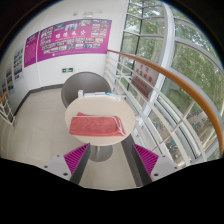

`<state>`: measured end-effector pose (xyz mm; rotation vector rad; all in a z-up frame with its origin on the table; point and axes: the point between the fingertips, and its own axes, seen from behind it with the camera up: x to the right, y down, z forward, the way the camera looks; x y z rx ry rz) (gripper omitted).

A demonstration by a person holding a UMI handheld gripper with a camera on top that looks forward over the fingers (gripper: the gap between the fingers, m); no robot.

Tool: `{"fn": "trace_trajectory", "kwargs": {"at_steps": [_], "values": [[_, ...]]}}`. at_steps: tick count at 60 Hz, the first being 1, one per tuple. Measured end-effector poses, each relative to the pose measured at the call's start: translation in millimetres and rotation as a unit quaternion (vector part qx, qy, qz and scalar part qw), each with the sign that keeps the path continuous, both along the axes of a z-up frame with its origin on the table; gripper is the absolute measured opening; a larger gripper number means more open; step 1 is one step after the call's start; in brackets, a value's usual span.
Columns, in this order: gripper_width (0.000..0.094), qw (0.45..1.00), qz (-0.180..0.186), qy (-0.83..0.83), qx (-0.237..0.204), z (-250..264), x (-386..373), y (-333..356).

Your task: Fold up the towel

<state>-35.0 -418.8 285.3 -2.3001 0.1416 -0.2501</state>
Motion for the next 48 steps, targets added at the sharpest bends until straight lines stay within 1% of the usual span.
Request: {"fn": "trace_trajectory", "kwargs": {"at_steps": [5,11,12,18,24,26,33,34,38,39,43,48], "values": [[0.0854,1.000,-0.001,-0.002,-0.003,-4,0,0],[0.0852,1.000,-0.002,0.005,-0.014,-19,-12,5],[0.0853,1.000,-0.003,0.007,-0.017,-19,-19,-2],[0.0853,0.999,-0.002,0.016,-0.029,-50,-24,13],[0.0860,0.999,0.015,0.031,-0.035,-83,-53,37],[0.0860,0.998,0.019,0.037,-0.036,-95,-83,41],[0.0854,0.996,0.044,0.069,-0.022,-137,-127,108],[0.0857,0.997,0.041,0.070,-0.019,-140,-147,112],[0.0857,0.996,0.043,0.075,-0.003,-161,-164,158],[0.0858,0.996,0.047,0.076,-0.001,-168,-154,175],[0.0856,0.997,0.045,0.066,0.014,-186,-169,219],[0.0856,0.998,0.045,0.048,0.018,-216,-175,268]]}}
